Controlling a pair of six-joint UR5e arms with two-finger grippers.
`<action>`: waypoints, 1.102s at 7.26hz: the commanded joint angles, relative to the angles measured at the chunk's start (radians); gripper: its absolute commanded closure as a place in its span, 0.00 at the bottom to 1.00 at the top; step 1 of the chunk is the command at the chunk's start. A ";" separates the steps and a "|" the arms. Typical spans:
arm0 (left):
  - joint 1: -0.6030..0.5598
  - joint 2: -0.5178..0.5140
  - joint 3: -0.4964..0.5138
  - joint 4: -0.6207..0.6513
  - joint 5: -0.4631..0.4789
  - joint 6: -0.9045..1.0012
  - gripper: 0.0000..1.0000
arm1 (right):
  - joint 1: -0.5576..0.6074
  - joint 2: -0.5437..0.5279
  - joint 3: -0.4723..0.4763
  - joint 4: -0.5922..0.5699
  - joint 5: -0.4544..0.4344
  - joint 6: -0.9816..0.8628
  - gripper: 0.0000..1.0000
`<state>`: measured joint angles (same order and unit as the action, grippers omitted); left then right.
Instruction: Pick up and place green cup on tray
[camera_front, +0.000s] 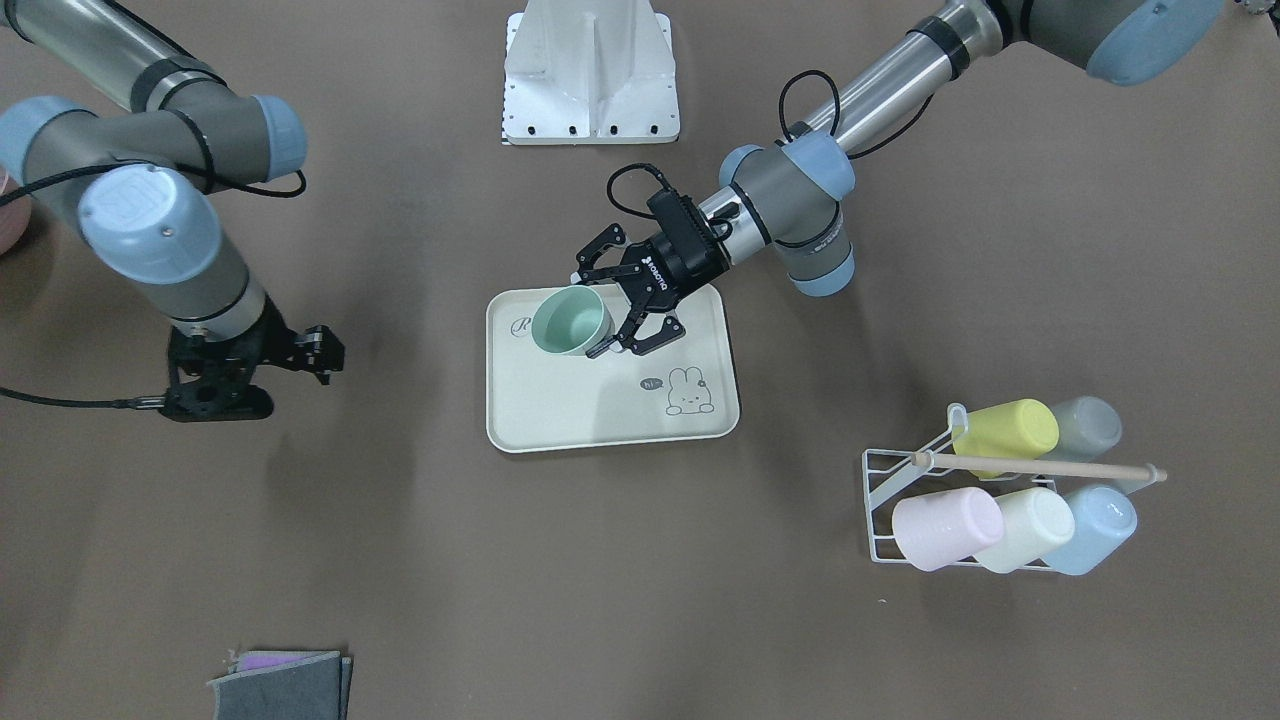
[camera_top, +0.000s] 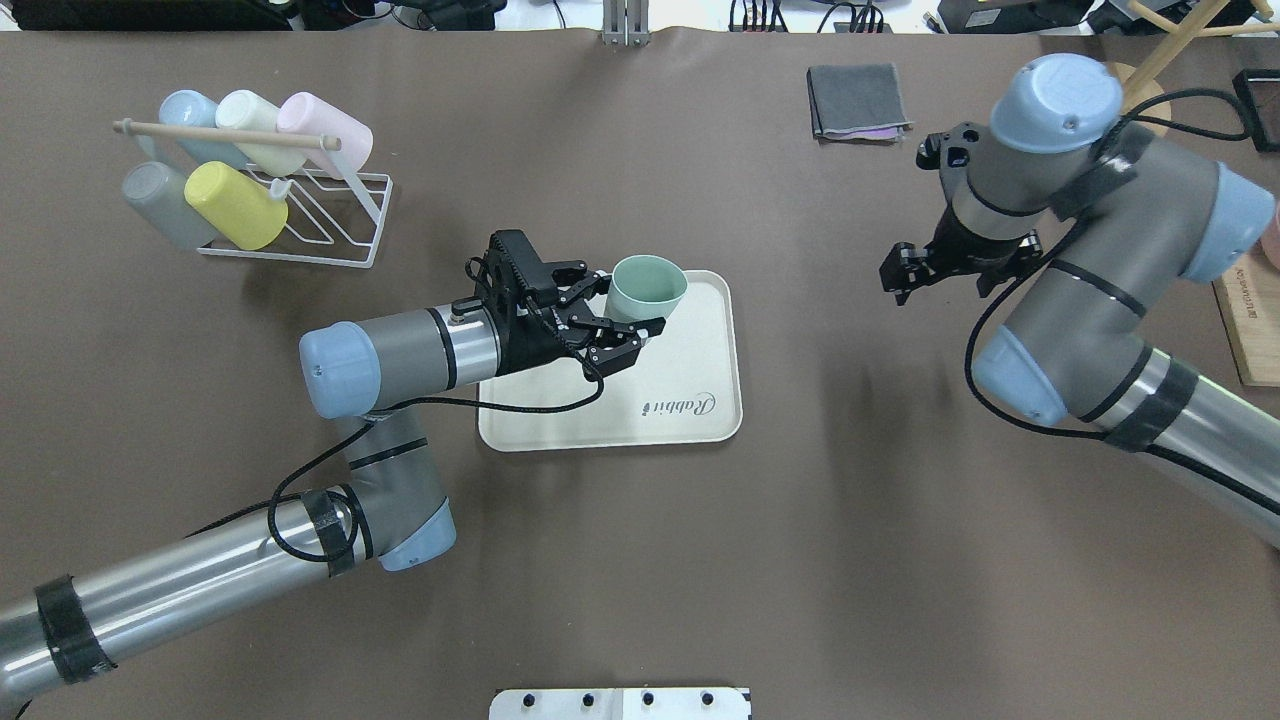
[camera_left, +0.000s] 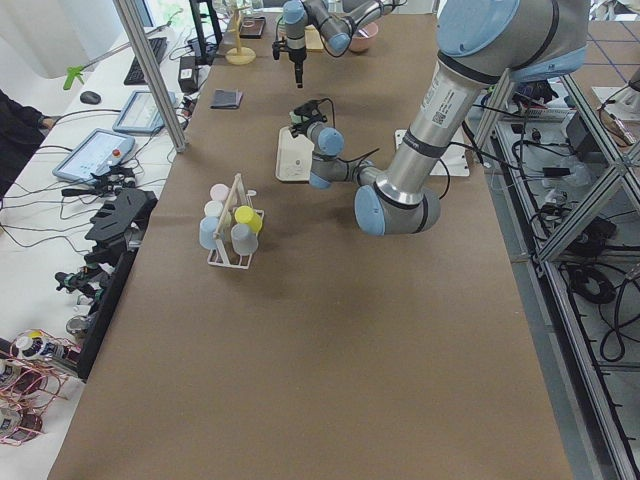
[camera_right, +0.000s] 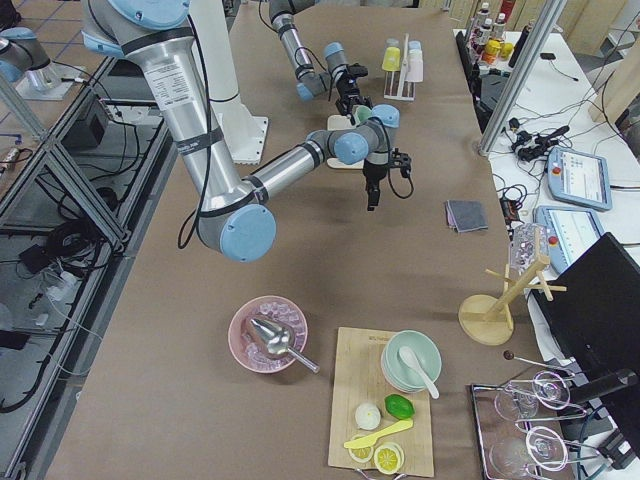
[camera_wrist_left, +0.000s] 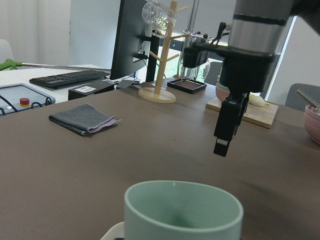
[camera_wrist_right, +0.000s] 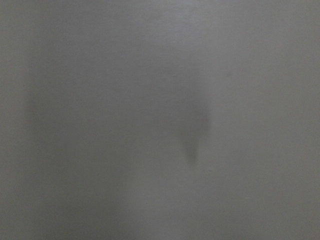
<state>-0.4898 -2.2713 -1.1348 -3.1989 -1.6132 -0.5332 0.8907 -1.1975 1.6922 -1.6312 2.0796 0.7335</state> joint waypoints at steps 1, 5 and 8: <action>-0.009 -0.010 0.026 0.063 0.001 -0.002 0.94 | 0.150 -0.159 0.053 -0.009 0.051 -0.147 0.00; -0.004 -0.011 0.049 0.073 -0.001 0.001 0.81 | 0.501 -0.407 0.070 -0.013 0.154 -0.556 0.00; 0.004 -0.013 0.063 0.074 -0.001 0.005 0.73 | 0.617 -0.516 0.072 -0.004 0.168 -0.723 0.00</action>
<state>-0.4898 -2.2831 -1.0772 -3.1250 -1.6138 -0.5305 1.4735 -1.6853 1.7633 -1.6371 2.2427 0.0598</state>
